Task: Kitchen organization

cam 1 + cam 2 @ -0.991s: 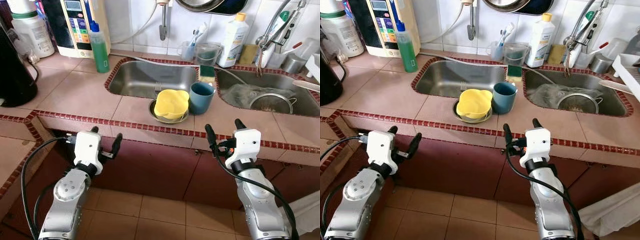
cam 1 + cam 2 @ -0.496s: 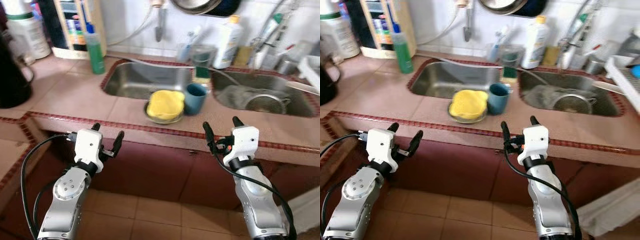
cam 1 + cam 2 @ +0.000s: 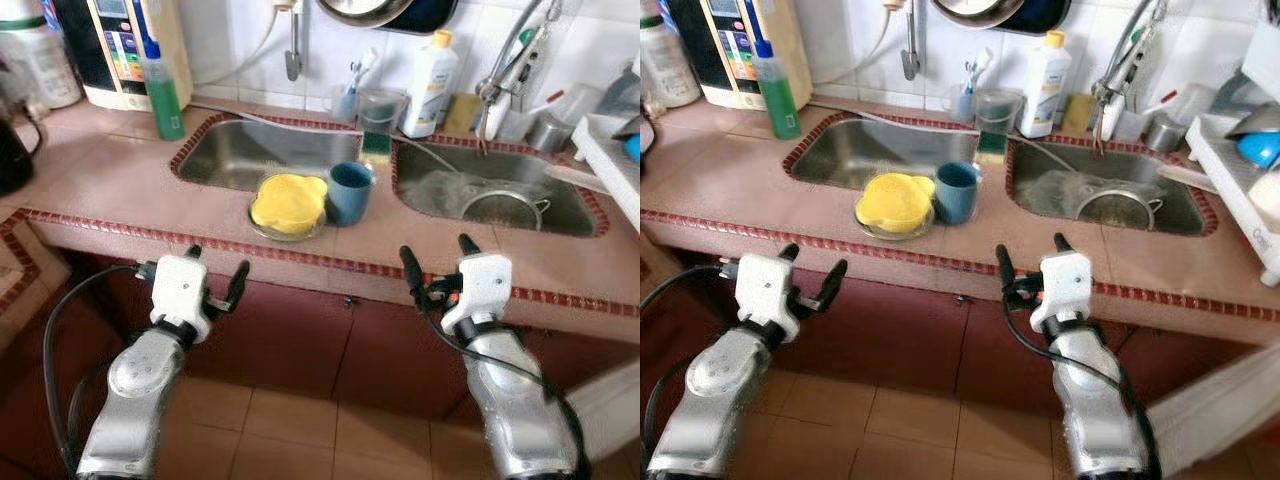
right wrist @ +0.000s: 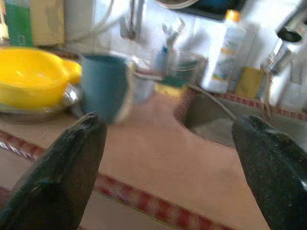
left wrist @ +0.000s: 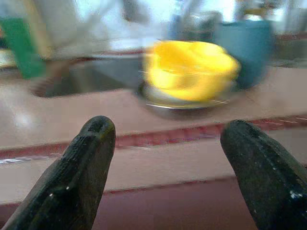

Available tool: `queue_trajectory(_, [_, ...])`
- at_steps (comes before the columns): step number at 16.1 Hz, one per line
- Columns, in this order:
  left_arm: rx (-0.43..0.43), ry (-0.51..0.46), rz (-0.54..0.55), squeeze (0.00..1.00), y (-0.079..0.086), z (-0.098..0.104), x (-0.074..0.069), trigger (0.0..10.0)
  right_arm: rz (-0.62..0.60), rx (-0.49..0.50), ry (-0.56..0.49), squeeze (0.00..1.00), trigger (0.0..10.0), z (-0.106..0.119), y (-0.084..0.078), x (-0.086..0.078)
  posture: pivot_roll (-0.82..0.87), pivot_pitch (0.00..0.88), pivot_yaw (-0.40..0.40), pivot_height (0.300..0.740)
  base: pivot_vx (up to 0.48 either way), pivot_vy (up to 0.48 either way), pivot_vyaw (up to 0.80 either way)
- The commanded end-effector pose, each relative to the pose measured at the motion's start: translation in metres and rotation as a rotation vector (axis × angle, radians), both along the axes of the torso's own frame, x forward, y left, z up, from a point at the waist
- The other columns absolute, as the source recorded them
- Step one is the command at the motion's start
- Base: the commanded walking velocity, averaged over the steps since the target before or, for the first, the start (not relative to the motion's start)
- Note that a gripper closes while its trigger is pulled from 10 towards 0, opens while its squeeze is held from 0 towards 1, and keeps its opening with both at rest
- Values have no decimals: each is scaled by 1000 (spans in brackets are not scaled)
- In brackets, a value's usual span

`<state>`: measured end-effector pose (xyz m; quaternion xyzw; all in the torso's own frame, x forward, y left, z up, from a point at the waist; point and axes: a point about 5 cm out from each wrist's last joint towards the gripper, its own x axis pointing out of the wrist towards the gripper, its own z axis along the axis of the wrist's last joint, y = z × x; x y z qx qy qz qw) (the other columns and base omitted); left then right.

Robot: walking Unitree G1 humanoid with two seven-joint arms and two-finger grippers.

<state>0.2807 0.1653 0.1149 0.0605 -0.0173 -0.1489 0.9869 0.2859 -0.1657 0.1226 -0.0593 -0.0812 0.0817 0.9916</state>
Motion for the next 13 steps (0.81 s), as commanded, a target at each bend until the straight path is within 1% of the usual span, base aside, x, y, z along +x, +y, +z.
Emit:
queue_trajectory(1, [-4,-13,-21,0,-1,7,2,10000,1,4,-26,0,10000,7,-1,1,-44,0,-35,732,0,0,0])
queue_trajectory(3, [-21,-5,-46,0,-1,8,2,10000,7,4,-29,0,10000,8,-1,1,-43,0,-36,732,0,0,0])
queue_trajectory(7, [-18,-10,-68,0,-1,13,4,10000,34,12,-36,0,10000,9,5,3,-36,0,-37,732,0,0,0])
queue_trajectory(9, [-26,-13,-75,0,-2,14,5,10000,44,17,-39,0,10000,9,7,3,-34,0,-36,732,240,0,0])
queue_trajectory(13, [-39,-20,-76,0,-4,18,8,10000,64,22,-48,0,10000,11,10,5,-31,0,-37,732,120,0,0])
